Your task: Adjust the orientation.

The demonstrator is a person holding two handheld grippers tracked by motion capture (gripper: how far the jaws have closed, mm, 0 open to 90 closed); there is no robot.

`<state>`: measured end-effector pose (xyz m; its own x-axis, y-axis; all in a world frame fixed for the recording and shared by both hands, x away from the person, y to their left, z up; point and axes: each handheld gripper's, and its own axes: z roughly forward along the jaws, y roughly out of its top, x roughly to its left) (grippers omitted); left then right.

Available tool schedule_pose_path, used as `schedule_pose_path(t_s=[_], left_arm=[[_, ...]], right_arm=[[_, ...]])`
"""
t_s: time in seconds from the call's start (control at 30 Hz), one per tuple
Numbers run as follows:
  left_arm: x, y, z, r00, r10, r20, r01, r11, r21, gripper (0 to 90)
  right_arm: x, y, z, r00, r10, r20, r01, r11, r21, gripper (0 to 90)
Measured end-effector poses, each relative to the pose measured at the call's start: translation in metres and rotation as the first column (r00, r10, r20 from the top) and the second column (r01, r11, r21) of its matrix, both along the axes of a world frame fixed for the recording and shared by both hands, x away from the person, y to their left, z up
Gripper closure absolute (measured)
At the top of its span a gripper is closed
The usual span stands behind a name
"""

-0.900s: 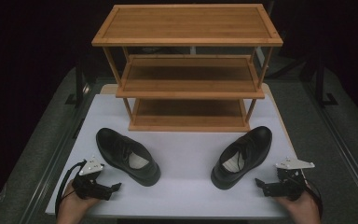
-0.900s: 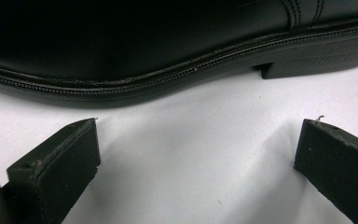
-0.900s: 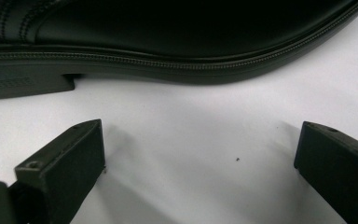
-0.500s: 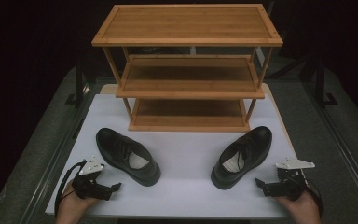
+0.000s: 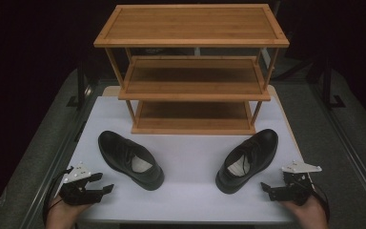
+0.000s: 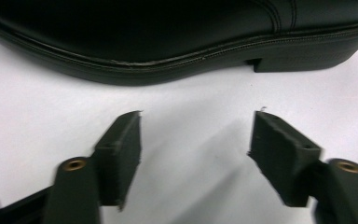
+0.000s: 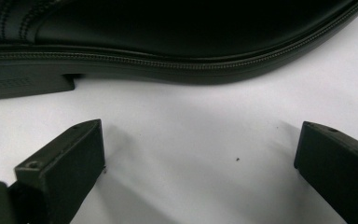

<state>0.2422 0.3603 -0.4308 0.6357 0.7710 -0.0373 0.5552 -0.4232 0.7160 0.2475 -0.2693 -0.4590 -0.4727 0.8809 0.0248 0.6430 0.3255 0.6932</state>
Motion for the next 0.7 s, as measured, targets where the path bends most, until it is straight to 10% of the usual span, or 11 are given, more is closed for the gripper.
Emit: schedule_pose_path(t_s=[0.7], left_arm=[[0.035,0.017,0.036,0.9972,0.069,-0.029,-0.069,0.9975,-0.011,89.9]], right_arm=[[0.000,0.000,0.000,1.0000,0.003,0.002,-0.003,1.000,-0.001,1.1]])
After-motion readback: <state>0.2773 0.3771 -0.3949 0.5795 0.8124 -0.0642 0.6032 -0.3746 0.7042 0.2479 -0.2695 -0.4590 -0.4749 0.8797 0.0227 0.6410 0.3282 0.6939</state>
